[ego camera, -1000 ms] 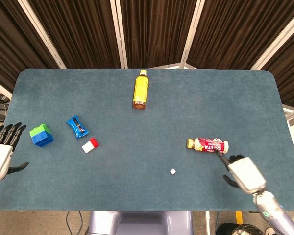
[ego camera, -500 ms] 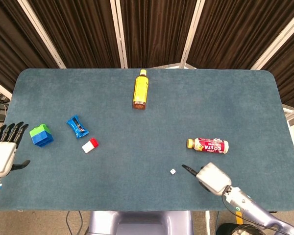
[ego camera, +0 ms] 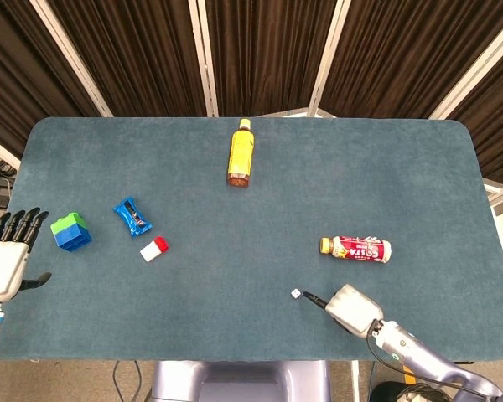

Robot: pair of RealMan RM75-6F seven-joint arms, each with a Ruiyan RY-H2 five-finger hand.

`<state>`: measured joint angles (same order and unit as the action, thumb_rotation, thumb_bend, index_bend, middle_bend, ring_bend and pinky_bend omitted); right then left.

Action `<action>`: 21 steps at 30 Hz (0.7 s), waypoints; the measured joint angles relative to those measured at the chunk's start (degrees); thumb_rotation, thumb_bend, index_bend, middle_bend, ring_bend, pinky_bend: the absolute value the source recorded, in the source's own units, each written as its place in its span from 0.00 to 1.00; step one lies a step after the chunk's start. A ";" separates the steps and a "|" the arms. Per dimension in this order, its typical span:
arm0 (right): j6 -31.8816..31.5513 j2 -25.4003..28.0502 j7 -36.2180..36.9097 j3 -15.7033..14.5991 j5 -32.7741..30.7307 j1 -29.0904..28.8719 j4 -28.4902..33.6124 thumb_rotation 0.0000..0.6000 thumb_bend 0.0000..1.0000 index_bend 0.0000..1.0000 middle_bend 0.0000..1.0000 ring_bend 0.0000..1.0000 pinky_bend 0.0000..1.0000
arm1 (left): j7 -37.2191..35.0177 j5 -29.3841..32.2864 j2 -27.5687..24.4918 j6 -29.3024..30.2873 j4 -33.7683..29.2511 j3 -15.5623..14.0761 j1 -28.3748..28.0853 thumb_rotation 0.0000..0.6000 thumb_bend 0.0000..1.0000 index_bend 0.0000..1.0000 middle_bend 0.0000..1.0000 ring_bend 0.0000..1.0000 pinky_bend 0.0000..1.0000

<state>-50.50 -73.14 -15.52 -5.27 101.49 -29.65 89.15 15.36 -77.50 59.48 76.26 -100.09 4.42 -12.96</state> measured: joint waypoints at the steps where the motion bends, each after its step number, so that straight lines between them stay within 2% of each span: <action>1: 0.37 -0.28 -0.34 0.09 -0.31 -0.18 -0.19 1.00 0.53 0.00 0.72 0.64 0.93 | -0.03 -0.02 -0.03 0.08 -0.02 0.01 0.03 1.00 0.00 0.00 0.00 0.00 0.00; 21: 1.48 -2.62 -4.20 0.13 -3.50 -1.29 -0.76 1.00 0.53 0.00 0.72 0.64 0.93 | -1.28 0.20 -0.49 0.01 0.36 0.15 -0.03 1.00 0.00 0.00 0.00 0.00 0.00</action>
<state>-49.03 -75.76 -19.72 -5.14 97.99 -30.94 88.39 14.08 -77.30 58.98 76.27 -99.72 4.56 -12.99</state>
